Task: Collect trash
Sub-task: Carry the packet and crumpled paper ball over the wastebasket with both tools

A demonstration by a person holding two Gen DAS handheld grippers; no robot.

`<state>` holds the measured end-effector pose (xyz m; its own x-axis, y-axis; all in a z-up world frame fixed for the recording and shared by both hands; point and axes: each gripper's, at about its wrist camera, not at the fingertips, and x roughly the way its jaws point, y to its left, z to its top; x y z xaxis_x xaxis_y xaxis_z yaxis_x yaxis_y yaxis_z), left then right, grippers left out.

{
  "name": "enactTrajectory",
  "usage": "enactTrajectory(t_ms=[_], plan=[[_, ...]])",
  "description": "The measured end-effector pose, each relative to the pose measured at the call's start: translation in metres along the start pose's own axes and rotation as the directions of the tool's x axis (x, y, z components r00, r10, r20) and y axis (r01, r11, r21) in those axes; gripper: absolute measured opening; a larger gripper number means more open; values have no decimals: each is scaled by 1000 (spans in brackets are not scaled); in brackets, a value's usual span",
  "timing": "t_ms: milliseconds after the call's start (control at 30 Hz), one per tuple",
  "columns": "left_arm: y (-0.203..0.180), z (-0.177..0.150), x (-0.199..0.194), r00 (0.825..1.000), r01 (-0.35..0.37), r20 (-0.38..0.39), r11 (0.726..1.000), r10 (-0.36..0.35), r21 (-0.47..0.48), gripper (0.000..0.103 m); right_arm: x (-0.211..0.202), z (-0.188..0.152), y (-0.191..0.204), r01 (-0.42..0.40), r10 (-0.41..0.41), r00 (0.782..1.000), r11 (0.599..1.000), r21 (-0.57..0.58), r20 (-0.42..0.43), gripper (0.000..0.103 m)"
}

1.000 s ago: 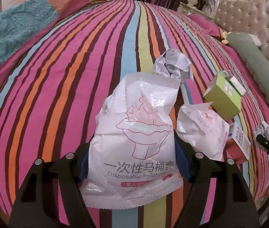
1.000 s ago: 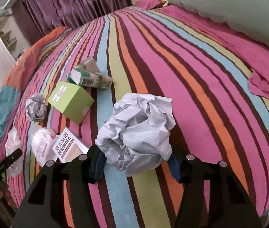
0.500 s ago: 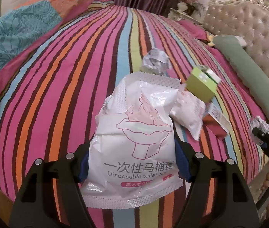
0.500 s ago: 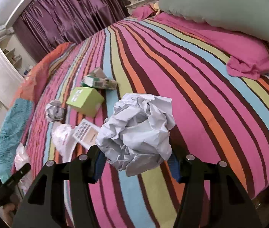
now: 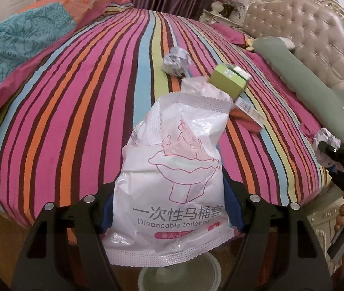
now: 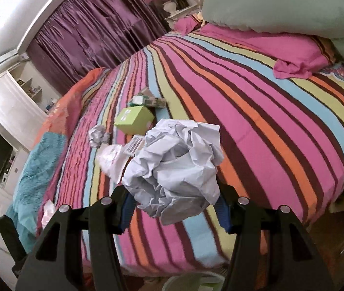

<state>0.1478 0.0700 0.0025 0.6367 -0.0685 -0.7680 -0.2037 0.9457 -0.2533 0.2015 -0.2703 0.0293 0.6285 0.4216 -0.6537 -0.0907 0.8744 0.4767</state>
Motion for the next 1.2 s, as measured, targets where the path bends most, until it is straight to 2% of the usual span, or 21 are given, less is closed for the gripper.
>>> enactTrajectory(t_ms=[300, 567, 833, 1000, 1200], plan=[[-15, -53, -14, 998, 30, -50, 999, -28, 42, 70, -16, -48, 1, -33, 34, 999, 999, 17, -41, 53], [-25, -107, -5, 989, 34, -144, 997, -25, 66, 70, -10, -102, 2, -22, 25, 987, 1000, 20, -158, 53], [-30, -150, 18, 964, 55, -263, 997, -39, 54, 70, 17, -153, -3, 26, -9, 944, 999, 45, -329, 53], [-30, -168, 33, 943, 49, -330, 998, -30, 47, 70, 29, -170, -5, 47, -22, 914, 998, 50, -406, 53], [-28, -185, 53, 911, 37, -411, 999, -19, 37, 70, 46, -195, -8, 72, -35, 861, 996, 53, -507, 53]])
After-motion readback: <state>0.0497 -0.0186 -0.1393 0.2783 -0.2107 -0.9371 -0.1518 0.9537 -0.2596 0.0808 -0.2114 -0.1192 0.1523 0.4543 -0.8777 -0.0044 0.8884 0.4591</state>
